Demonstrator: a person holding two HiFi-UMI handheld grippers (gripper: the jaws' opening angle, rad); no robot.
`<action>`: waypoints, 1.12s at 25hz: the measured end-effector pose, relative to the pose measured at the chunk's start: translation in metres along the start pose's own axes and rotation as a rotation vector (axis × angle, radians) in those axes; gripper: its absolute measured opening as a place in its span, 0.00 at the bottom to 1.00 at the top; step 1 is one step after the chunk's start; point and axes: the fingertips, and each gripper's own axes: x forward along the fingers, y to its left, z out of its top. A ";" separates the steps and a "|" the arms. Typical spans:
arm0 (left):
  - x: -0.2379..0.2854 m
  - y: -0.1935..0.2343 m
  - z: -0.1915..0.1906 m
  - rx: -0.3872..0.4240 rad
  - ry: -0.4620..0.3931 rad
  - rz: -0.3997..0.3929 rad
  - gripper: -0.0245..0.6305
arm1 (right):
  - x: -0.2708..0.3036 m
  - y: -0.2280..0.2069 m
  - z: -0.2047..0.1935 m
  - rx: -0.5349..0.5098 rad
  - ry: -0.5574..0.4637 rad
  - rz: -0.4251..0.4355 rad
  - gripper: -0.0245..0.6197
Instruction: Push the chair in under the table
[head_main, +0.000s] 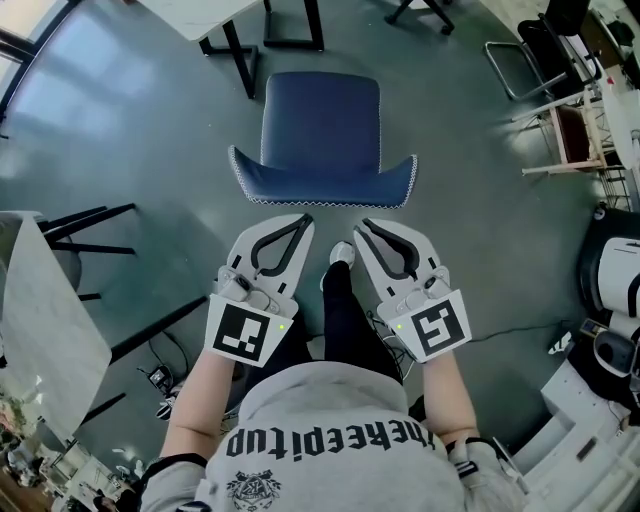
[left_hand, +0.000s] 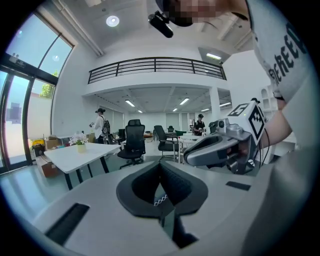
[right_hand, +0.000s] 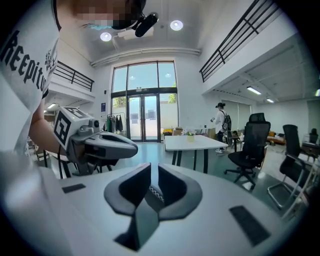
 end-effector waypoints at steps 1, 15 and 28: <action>0.002 0.001 -0.002 0.010 0.006 0.001 0.06 | 0.001 -0.001 -0.003 -0.007 0.009 0.002 0.12; 0.025 0.009 -0.045 0.347 0.167 0.000 0.13 | 0.019 -0.013 -0.046 -0.172 0.181 0.038 0.18; 0.042 0.015 -0.095 0.448 0.359 -0.059 0.32 | 0.034 -0.021 -0.082 -0.281 0.291 0.105 0.29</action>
